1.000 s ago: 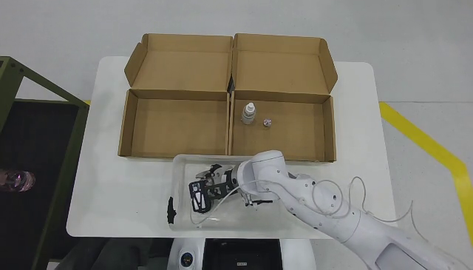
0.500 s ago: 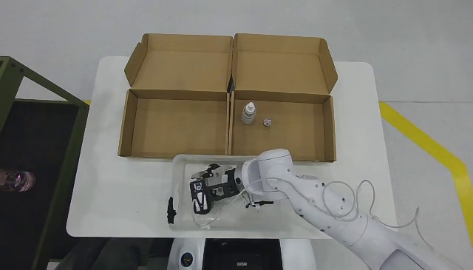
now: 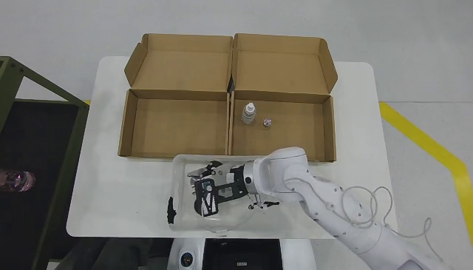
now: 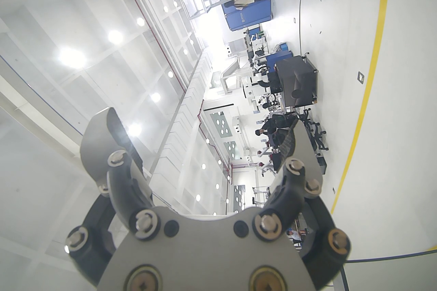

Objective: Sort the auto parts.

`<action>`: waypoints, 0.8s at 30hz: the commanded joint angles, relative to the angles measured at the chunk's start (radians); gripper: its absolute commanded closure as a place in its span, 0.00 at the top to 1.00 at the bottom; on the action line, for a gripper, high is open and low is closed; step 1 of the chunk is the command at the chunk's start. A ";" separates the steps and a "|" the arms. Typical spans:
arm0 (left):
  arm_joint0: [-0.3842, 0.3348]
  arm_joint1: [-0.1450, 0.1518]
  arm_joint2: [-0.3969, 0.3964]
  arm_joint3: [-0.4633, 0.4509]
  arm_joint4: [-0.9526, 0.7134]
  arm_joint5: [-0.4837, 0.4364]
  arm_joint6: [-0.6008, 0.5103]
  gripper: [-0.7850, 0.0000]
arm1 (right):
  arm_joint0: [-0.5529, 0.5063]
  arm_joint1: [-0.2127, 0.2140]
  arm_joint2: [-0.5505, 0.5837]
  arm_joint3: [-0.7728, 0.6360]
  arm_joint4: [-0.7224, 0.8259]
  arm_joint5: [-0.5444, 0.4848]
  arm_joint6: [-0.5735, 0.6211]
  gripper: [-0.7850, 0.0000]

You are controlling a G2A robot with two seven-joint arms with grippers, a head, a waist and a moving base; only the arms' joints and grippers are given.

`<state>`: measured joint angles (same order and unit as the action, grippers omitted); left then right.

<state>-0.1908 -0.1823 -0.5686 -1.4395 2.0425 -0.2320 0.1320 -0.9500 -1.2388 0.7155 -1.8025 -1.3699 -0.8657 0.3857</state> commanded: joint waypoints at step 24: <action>0.000 0.000 0.000 0.000 0.000 0.000 0.000 1.00 | -0.017 0.028 0.145 -0.029 0.042 0.003 -0.081 0.00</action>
<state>-0.1908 -0.1823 -0.5686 -1.4395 2.0425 -0.2320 0.1320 -0.9723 -1.2103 0.8591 -1.8381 -1.3302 -0.8650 0.3055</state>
